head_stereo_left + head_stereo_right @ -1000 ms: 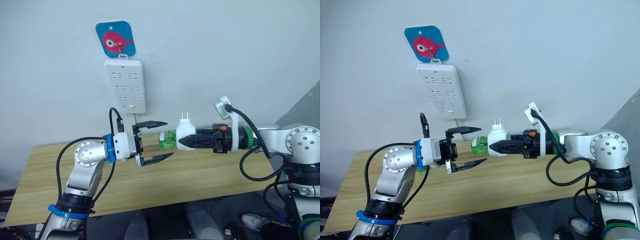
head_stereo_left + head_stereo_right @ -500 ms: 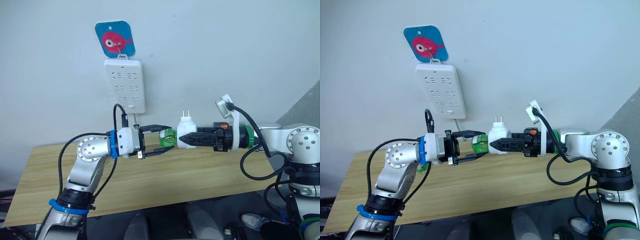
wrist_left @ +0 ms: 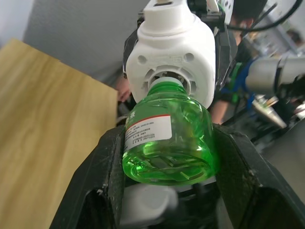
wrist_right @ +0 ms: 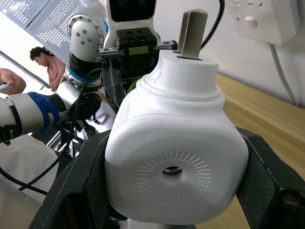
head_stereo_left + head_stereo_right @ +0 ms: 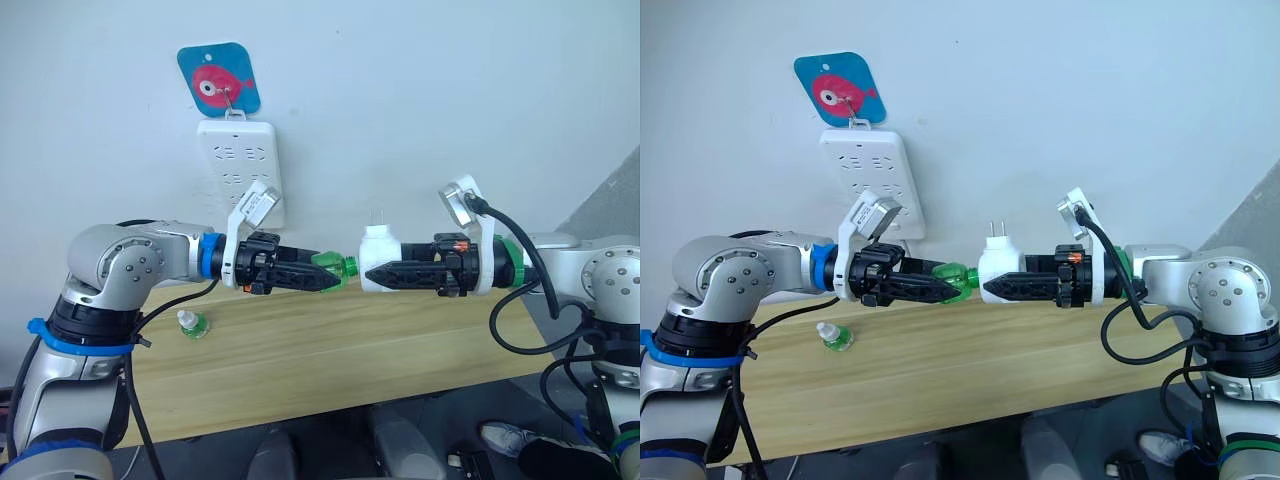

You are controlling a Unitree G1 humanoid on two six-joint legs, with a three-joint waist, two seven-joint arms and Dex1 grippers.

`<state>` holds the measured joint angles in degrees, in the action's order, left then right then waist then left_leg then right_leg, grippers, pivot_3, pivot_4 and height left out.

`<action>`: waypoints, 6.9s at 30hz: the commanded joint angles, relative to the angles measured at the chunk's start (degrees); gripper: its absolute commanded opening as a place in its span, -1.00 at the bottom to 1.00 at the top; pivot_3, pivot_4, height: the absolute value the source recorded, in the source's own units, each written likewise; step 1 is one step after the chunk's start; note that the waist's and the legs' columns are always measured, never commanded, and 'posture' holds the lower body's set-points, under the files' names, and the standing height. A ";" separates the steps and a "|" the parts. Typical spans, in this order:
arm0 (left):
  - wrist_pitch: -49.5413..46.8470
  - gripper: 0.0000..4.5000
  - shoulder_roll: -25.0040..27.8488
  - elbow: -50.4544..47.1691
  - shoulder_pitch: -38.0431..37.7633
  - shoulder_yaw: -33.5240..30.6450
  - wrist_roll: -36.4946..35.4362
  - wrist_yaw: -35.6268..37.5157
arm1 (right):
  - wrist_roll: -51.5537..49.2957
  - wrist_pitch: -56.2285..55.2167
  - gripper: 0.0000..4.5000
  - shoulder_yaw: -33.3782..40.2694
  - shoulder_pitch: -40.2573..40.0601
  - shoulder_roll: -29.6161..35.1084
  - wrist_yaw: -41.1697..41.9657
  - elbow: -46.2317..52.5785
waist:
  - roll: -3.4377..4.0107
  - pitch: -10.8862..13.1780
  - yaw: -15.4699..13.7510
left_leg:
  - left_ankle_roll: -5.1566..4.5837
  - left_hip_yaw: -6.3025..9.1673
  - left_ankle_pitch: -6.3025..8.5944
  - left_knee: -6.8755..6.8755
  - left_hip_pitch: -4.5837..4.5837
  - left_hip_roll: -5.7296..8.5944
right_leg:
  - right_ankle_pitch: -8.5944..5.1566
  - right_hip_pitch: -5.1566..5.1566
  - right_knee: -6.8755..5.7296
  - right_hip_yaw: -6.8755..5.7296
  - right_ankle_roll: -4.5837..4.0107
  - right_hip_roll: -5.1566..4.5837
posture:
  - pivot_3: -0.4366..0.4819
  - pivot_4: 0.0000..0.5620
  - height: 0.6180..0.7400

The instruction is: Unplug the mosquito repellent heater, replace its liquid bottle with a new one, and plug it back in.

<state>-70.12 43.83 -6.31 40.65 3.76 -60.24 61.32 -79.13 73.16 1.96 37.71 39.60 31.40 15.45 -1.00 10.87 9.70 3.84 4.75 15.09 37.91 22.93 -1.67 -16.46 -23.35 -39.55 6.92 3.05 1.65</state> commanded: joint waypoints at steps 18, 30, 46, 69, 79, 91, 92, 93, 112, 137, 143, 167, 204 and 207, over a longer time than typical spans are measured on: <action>41.84 -0.01 -2.96 -7.71 -20.85 -3.46 24.83 2.14 | 34.03 -9.58 0.36 -7.99 -12.07 10.68 -2.42 -2.36 | -0.03 0.02 -1.78 | 0.01 -0.19 0.00 0.03 0.03 0.02 | 0.09 0.00 0.21 0.17 -0.17 -0.06 | -0.36 -0.39 0.94; 61.96 -0.01 -8.42 -12.22 -32.53 -0.03 37.55 -0.75 | 52.75 -1.91 0.36 -16.69 -9.52 6.61 -7.11 -15.92 | 0.01 1.48 -2.21 | 0.00 -0.30 0.00 0.05 -0.06 0.03 | 0.15 0.08 0.24 0.31 -0.18 -0.07 | -0.21 -0.17 0.94; 67.38 -0.01 -9.58 -13.66 -33.33 3.22 42.20 -2.84 | 62.33 -0.61 0.36 -19.89 -4.28 -0.09 -4.74 -29.72 | 0.01 2.85 -4.59 | -0.02 -0.25 0.02 0.00 0.00 0.03 | 0.21 0.09 0.43 0.23 -0.17 -0.09 | -0.13 -0.11 0.94; 70.36 -0.01 -19.98 -10.67 -29.59 2.17 43.95 -14.79 | 40.60 8.17 1.00 13.96 -11.99 -1.22 6.07 16.15 | 0.01 2.52 -4.08 | -0.01 -0.13 0.01 -0.01 0.09 0.08 | 0.23 0.08 0.46 0.03 -0.17 -0.22 | -0.43 -0.50 0.94; 72.00 -0.01 -26.40 -13.42 -33.77 3.56 44.62 -21.27 | 22.18 8.67 1.00 28.08 -16.82 -28.93 -9.42 22.85 | -0.06 1.16 -1.44 | 0.02 -0.22 0.00 0.04 0.07 0.17 | 0.35 0.16 0.46 0.14 -0.01 -0.35 | -0.51 -0.53 0.94; 74.77 -0.01 -26.37 -11.28 -33.17 3.75 44.69 -20.72 | 12.51 3.91 1.00 18.99 -14.50 -39.72 -22.26 16.82 | 0.31 0.02 1.64 | 0.01 -0.22 -0.01 -0.02 0.02 0.09 | 0.38 0.14 0.43 0.22 -0.06 -0.12 | -0.48 -0.58 0.94; 74.86 -0.01 -26.44 -11.33 -33.26 3.87 44.81 -20.88 | 12.09 3.20 1.00 18.39 -14.71 -39.54 -22.32 16.55 | 0.30 -0.16 1.66 | 0.01 -0.21 -0.01 -0.03 0.02 0.09 | 0.38 0.14 0.43 0.20 -0.06 -0.12 | -0.47 -0.59 0.94; 74.83 -0.01 -26.58 -11.59 -33.49 4.14 44.83 -21.03 | 11.89 2.34 1.00 17.57 -14.88 -39.41 -22.27 16.23 | 0.29 -0.28 1.65 | 0.01 -0.20 -0.01 -0.03 0.02 0.09 | 0.38 0.14 0.43 0.21 -0.07 -0.12 | -0.46 -0.60 0.94; 76.69 -0.01 -27.42 -11.84 -34.73 5.55 45.36 -22.26 | 4.36 -7.23 -0.63 8.89 -14.58 -35.20 -27.16 11.83 | 0.40 -0.77 1.54 | 0.00 -0.20 -0.01 -0.03 0.02 0.09 | 0.33 0.14 0.43 0.22 0.02 -0.11 | -0.42 -0.62 0.94; 68.94 1.00 -12.79 -9.42 -44.54 0.64 40.04 -11.22 | 43.26 -32.99 -0.62 -9.39 -20.34 -16.81 -20.80 2.88 | 0.41 -1.76 1.45 | 0.00 -0.21 -0.01 -0.06 -0.02 0.02 | 0.24 0.13 0.47 0.23 0.16 -0.06 | -0.39 -0.59 0.94; 63.51 1.00 -10.93 -12.43 -45.21 -0.71 38.05 -11.60 | 60.21 -47.70 -0.62 -13.82 -19.40 -21.59 -22.29 -18.79 | 0.39 -1.77 1.28 | 0.00 -0.26 -0.01 -0.03 -0.04 0.02 | 0.24 0.14 0.47 0.27 0.16 -0.06 | -0.32 -0.61 0.94; 50.06 1.00 -4.40 -22.85 -44.20 1.11 36.07 -9.35 | 74.71 -73.96 -0.47 -8.57 -9.66 -32.18 -19.19 -56.44 | 0.39 -1.79 1.10 | 0.01 -0.20 -0.01 -0.04 -0.15 0.04 | 0.43 0.15 0.17 0.23 -0.17 -0.06 | -0.25 -0.64 0.94; 50.92 1.00 -11.70 -10.15 -67.20 -29.93 39.86 -27.95 | 62.30 -38.78 0.99 -19.00 -18.40 -7.71 14.78 18.42 | -0.52 3.73 -5.30 | 0.04 -0.22 0.00 0.00 -1.03 -0.06 | -0.18 1.02 0.48 0.26 -0.53 -0.07 | -0.11 0.14 0.94; 50.97 1.00 -9.62 -3.18 -61.60 -28.02 41.48 -27.22 | 61.09 -34.05 0.99 -19.34 -18.45 -7.13 14.11 22.33 | -0.32 5.43 -6.18 | 0.05 -0.22 0.00 -0.01 -0.85 -0.04 | -0.10 0.87 0.46 0.26 -0.40 -0.10 | -0.15 0.25 0.94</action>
<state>-19.74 33.31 -11.71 -22.15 -24.79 -19.68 33.43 -16.79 37.07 -17.20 19.04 32.16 45.98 33.88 -1.32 16.30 3.52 3.89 4.52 15.09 37.88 22.17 -1.70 -16.42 -22.60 -39.08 7.17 2.89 1.54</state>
